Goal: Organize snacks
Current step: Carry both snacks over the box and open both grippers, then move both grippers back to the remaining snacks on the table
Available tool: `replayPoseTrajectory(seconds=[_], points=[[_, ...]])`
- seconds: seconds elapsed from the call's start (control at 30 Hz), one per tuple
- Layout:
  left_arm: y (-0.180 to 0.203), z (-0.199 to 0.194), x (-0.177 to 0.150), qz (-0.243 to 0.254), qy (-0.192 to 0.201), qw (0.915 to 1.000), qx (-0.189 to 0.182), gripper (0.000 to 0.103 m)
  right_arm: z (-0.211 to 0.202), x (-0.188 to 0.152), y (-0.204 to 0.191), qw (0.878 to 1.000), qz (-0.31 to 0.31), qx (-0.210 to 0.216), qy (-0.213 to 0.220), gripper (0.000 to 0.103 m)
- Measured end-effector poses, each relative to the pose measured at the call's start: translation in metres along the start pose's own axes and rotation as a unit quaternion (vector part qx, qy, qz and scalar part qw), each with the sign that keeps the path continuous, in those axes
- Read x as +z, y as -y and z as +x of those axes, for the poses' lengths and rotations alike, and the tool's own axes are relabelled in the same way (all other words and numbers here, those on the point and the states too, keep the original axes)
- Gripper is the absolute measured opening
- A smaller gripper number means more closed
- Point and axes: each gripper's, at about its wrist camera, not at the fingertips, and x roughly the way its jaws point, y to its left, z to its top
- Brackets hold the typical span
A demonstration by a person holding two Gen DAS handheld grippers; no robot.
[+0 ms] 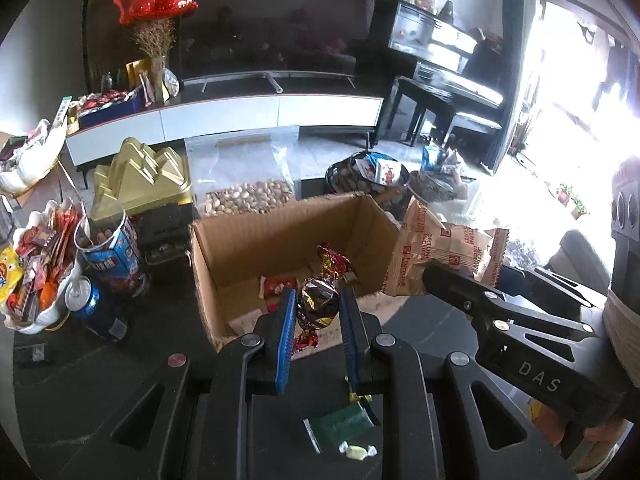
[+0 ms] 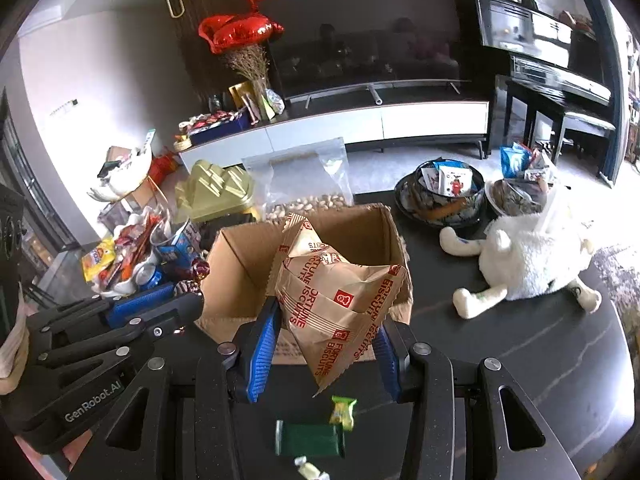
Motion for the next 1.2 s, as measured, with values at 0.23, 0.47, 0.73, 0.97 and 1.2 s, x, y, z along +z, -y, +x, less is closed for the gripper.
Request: replayPoseTrajectory(seconds=[0.23,0.47,0.73,0.97,1.2], points=[[-0.016,0.027,0.015,-0.009,-0.01,0.9999,0.009,0.022,0.031,0.02,-0.004,1.0,-0.014,0.0,-0.01,0.045],[-0.032,0.052,0.024,-0.021,-0.017,0.9993,0.025,0.033,0.061,0.028,-0.001,1.0,-0.019,-0.013,-0.017,0.056],[-0.031,0.04,0.012,-0.014,0.004,0.9987,0.05,0.041,0.059,0.02,0.008,0.999,-0.013,-0.032,-0.011,0.066],[-0.024,0.021,-0.01,-0.012,0.014,0.9991,0.039,0.042,0.035,-0.002,-0.001,0.999,-0.032,-0.03,0.003,0.066],[-0.011,-0.008,-0.036,0.005,0.037,0.998,0.051,0.044,0.006,-0.027,-0.007,0.999,-0.043,-0.025,0.02,0.066]])
